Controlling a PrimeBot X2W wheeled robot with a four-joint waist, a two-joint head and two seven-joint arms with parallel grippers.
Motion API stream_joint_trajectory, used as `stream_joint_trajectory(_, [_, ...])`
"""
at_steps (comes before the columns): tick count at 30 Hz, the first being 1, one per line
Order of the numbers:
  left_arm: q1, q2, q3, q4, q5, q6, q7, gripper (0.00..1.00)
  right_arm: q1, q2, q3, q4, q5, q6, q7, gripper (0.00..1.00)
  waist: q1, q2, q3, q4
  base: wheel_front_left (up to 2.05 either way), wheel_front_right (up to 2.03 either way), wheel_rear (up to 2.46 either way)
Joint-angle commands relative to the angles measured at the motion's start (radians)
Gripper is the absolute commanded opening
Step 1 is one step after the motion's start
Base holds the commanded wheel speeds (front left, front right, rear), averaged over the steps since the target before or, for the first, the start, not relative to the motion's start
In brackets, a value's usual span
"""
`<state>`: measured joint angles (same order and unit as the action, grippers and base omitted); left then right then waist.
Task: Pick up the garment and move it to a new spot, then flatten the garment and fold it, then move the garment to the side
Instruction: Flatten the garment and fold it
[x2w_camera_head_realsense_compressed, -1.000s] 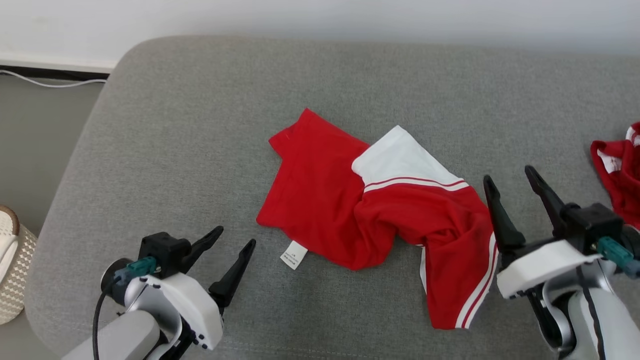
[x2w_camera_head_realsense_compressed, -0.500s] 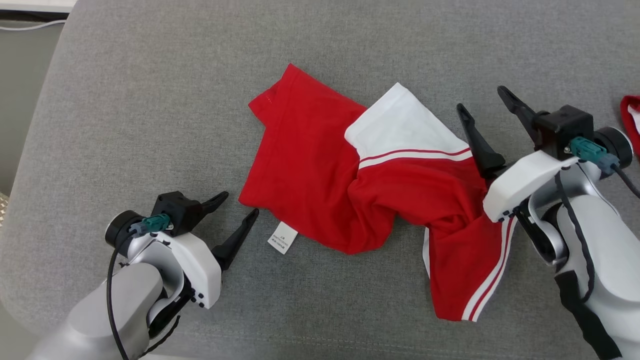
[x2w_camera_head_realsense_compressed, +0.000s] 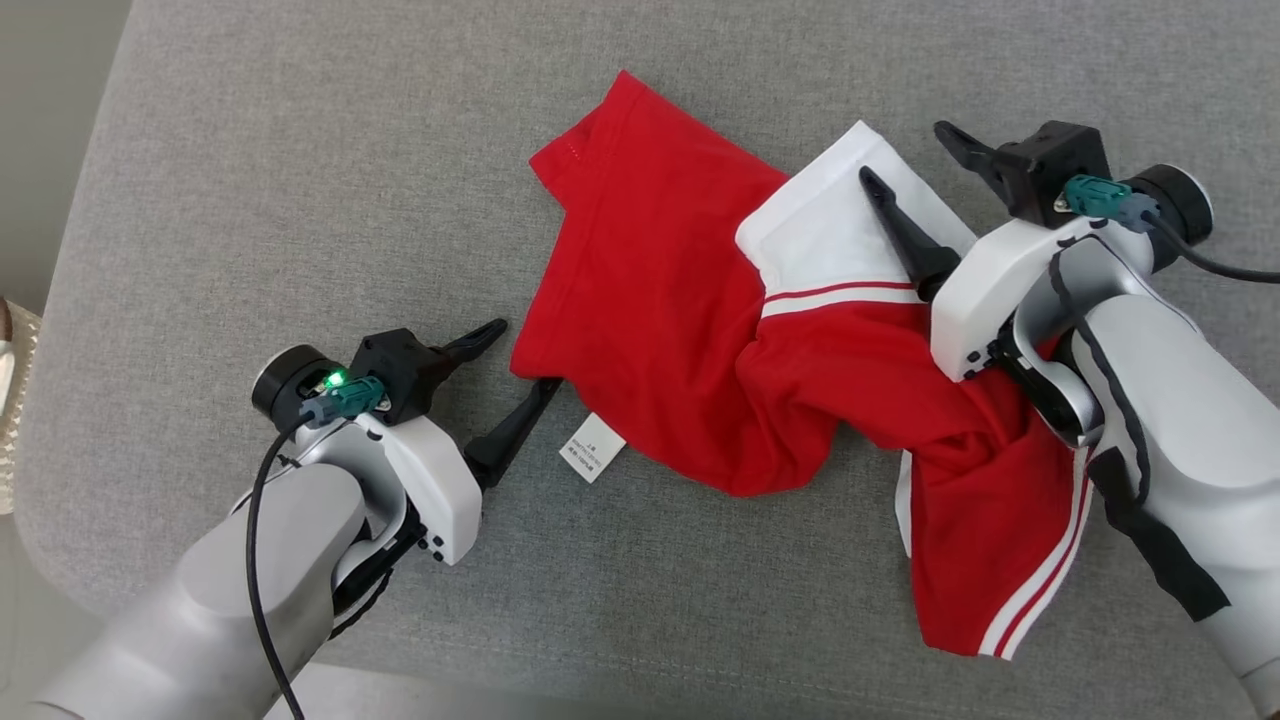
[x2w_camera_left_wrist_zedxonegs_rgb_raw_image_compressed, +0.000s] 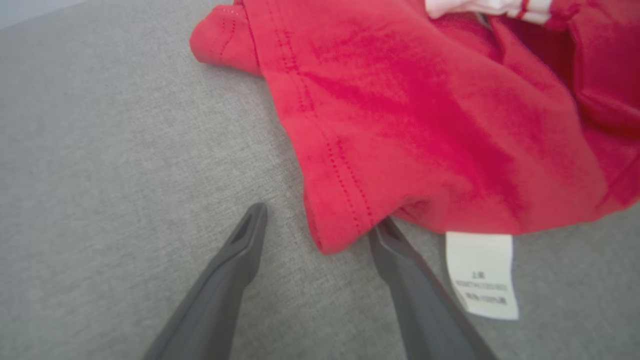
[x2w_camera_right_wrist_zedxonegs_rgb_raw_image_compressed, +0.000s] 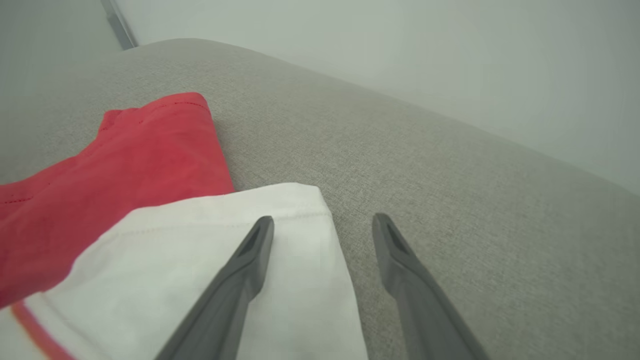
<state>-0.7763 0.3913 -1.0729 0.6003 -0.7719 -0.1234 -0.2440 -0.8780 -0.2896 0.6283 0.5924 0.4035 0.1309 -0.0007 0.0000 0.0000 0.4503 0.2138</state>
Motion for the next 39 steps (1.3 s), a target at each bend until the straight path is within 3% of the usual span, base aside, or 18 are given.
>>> stream_joint_trajectory(1, [-0.03,0.032,0.024,-0.007,0.013,-0.005,-0.004,1.0,-0.005,0.007,0.018,-0.015,0.013,0.0,-0.007,1.0,0.0,0.0,0.007,0.007,0.0,0.0,0.0])
stream_joint_trajectory(12, [-0.041,0.023,-0.018,-0.035,0.023,-0.007,-0.009,1.0,-0.084,-0.007,0.168,0.083,0.126,0.0,-0.014,1.0,0.0,0.0,0.024,0.015,0.0,0.0,0.0])
stream_joint_trajectory(13, [-0.044,0.026,-0.029,-0.039,0.019,-0.007,-0.003,0.98,-0.096,-0.006,0.183,0.097,0.129,0.0,-0.009,0.73,0.0,0.0,0.028,0.012,0.0,0.0,0.0])
stream_joint_trajectory(14, [-0.049,0.027,-0.038,-0.047,0.014,-0.007,-0.004,0.48,-0.105,-0.005,0.2,0.109,0.132,0.0,-0.01,0.17,0.0,0.0,0.029,0.012,0.0,0.0,0.0])
stream_joint_trajectory(15, [-0.053,0.028,-0.045,-0.056,0.01,-0.007,-0.005,0.25,-0.112,-0.004,0.21,0.121,0.139,0.0,-0.015,0.0,0.0,0.0,0.03,0.012,0.0,0.0,0.0])
stream_joint_trajectory(16, [-0.056,0.03,-0.051,-0.059,0.006,-0.007,-0.006,0.0,-0.118,-0.002,0.221,0.133,0.146,0.0,-0.019,0.0,0.0,0.0,0.03,0.012,0.0,0.0,0.0])
stream_joint_trajectory(23, [-0.059,0.048,-0.057,-0.077,-0.017,-0.007,-0.012,0.0,-0.117,-0.016,0.209,0.173,0.211,0.0,-0.139,0.0,0.0,0.0,-0.001,0.007,0.0,0.0,0.0])
stream_joint_trajectory(31, [-0.001,0.116,-0.003,-0.151,-0.062,0.016,-0.016,0.0,-0.033,-0.084,0.055,0.098,0.252,0.0,-0.25,0.0,0.0,0.0,-0.059,-0.01,0.0,0.0,0.0])
stream_joint_trajectory(36, [0.057,0.233,0.043,-0.315,-0.102,0.076,0.006,0.0,0.137,-0.129,-0.161,-0.099,0.211,0.0,-0.26,0.0,0.0,0.0,-0.087,-0.033,0.0,0.0,0.0])
stream_joint_trajectory(39, [0.059,0.287,0.069,-0.406,-0.161,0.077,0.063,0.0,0.183,-0.118,-0.235,-0.195,0.182,0.0,-0.214,0.0,0.0,0.0,-0.082,-0.048,0.0,0.0,0.0])
